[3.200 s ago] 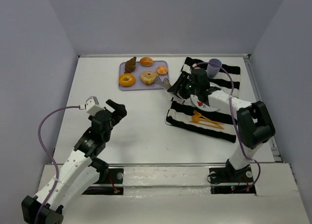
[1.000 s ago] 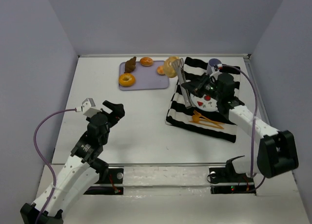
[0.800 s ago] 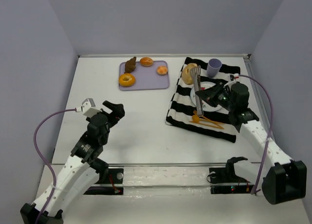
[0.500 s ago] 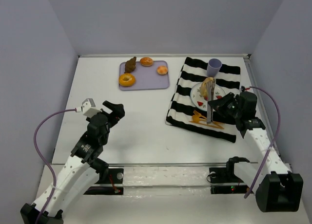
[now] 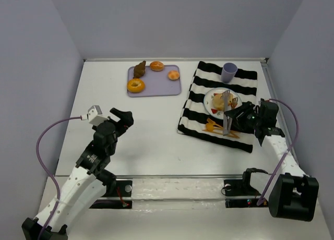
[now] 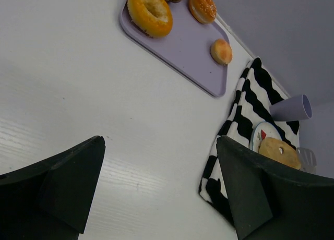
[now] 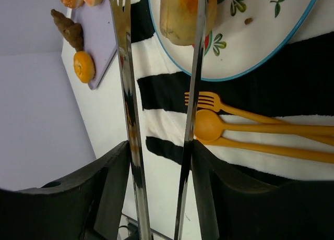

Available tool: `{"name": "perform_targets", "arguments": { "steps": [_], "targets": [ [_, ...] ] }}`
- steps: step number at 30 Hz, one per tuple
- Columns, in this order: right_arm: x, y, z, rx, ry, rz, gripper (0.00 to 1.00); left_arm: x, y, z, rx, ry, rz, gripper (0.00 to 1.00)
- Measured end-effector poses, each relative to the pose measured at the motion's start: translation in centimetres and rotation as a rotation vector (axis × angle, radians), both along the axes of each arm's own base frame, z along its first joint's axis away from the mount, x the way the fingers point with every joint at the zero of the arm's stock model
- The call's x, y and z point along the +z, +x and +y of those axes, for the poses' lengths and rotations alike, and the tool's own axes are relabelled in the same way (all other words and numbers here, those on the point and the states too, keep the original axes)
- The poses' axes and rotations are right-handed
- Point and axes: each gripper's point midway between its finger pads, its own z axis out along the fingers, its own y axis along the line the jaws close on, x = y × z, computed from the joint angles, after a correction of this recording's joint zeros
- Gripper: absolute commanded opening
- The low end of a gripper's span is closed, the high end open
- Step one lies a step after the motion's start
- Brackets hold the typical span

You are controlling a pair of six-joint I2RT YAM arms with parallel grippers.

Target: Place the bread

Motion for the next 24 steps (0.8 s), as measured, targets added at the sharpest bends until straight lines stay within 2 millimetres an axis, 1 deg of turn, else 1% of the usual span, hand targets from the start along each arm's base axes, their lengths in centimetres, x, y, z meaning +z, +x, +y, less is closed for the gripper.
{"name": "perform_targets", "arguments": {
  "steps": [9, 12, 14, 16, 19, 22, 24],
  "targets": [
    [-0.2, -0.3, -1.4, -0.047, -0.02, 0.011, 0.59, 0.0, 0.0, 0.0, -0.002, -0.001, 0.0, 0.99],
    [-0.6, -0.9, -2.3, -0.087, -0.064, 0.035, 0.61, 0.0, 0.0, 0.0, -0.002, -0.001, 0.0, 0.99],
    [-0.4, -1.2, -3.0, -0.119, -0.098, 0.037, 0.6, 0.0, 0.0, 0.0, -0.002, -0.001, 0.0, 0.99],
    [0.3, -1.3, -3.9, -0.154, -0.142, 0.023, 0.6, 0.0, 0.0, 0.0, -0.002, -0.001, 0.0, 0.99],
    [1.8, -1.5, -4.9, -0.196, -0.195, -0.014, 0.6, 0.0, 0.0, 0.0, -0.002, 0.0, 0.001, 0.99],
    [3.8, -1.6, -5.9, -0.24, -0.252, -0.059, 0.56, -0.1, 0.0, -0.1, -0.002, 0.001, 0.004, 0.99],
    [5.1, -1.6, -6.3, -0.249, -0.277, -0.086, 0.54, -0.2, 0.0, -0.1, -0.002, 0.003, 0.006, 0.99]
  ]
}}
